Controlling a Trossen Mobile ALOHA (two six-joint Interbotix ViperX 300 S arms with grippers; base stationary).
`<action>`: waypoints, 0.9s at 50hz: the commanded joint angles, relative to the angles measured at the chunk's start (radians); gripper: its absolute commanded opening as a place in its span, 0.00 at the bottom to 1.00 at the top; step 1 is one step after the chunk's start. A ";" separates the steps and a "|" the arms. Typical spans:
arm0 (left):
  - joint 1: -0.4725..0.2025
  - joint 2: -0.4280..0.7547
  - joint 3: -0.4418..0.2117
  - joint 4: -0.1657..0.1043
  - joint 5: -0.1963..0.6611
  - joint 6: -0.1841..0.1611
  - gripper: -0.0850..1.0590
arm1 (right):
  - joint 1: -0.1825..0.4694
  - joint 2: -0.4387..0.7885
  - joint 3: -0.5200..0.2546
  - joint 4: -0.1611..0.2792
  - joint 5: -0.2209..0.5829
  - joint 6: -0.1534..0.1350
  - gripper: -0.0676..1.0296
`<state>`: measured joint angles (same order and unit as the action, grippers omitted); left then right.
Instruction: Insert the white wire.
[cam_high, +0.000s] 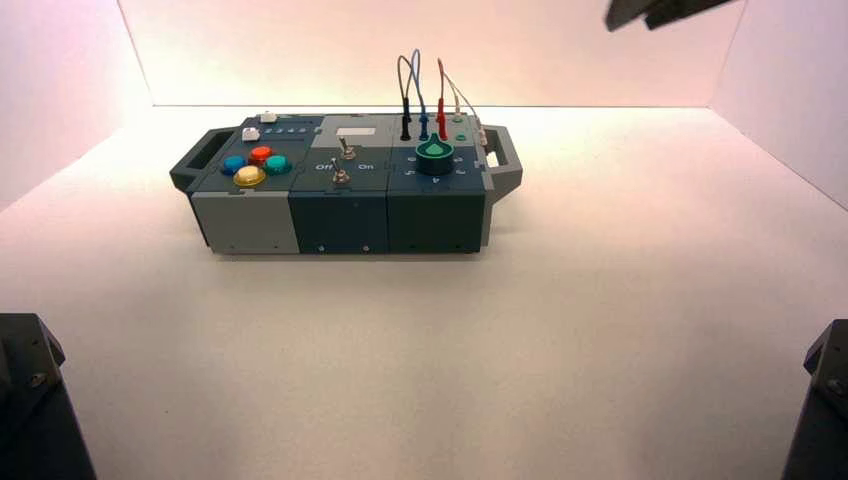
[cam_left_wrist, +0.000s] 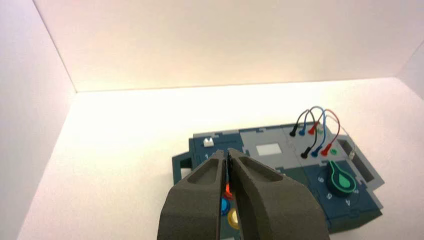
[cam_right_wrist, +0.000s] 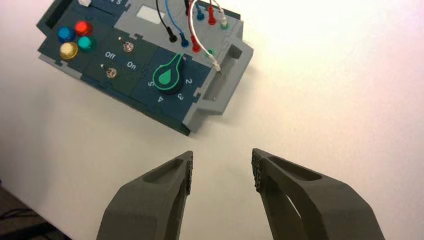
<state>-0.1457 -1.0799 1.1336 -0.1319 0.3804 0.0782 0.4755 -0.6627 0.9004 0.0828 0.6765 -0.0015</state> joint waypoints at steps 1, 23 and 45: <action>0.005 0.025 -0.035 -0.002 0.002 0.003 0.09 | 0.026 0.074 -0.077 -0.005 -0.009 -0.008 0.64; 0.002 0.060 -0.041 -0.003 0.014 0.003 0.09 | 0.091 0.483 -0.265 -0.043 -0.006 -0.054 0.64; 0.002 0.091 -0.046 -0.003 0.018 0.003 0.09 | 0.095 0.693 -0.413 -0.092 0.000 -0.115 0.64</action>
<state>-0.1457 -0.9971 1.1229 -0.1335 0.4034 0.0782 0.5645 0.0245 0.5354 -0.0077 0.6780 -0.1028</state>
